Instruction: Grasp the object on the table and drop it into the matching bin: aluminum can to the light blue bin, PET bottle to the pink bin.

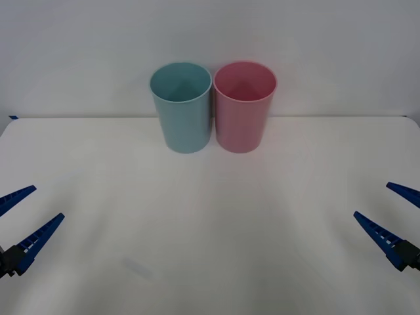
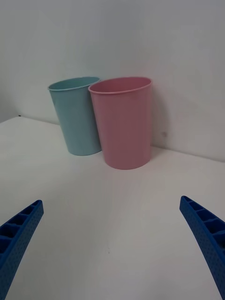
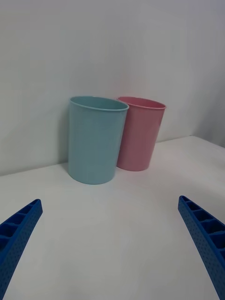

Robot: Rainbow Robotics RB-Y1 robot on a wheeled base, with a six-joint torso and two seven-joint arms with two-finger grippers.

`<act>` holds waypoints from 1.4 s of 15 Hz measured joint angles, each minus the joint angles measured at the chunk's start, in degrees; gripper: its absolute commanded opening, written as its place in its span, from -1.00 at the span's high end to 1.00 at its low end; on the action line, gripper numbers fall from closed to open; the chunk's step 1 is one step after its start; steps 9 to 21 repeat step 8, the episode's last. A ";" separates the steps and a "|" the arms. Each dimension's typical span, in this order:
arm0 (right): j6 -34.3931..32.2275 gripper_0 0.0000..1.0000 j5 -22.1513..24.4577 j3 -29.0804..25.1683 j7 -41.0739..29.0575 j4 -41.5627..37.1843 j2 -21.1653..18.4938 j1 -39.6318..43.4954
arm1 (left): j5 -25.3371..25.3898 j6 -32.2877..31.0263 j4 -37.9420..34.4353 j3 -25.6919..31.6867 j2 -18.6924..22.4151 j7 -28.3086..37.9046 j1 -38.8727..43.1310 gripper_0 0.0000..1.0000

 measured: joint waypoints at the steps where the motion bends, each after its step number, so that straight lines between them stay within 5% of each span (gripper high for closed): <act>1: -0.03 -1.00 0.00 0.05 -0.05 -0.04 0.00 0.11 | 0.00 0.00 0.00 0.00 0.00 0.00 0.00 -1.00; 21: -0.03 -1.00 1.56 0.16 -0.11 0.02 0.00 1.11 | 0.00 0.00 0.00 0.00 0.00 0.00 0.00 -1.00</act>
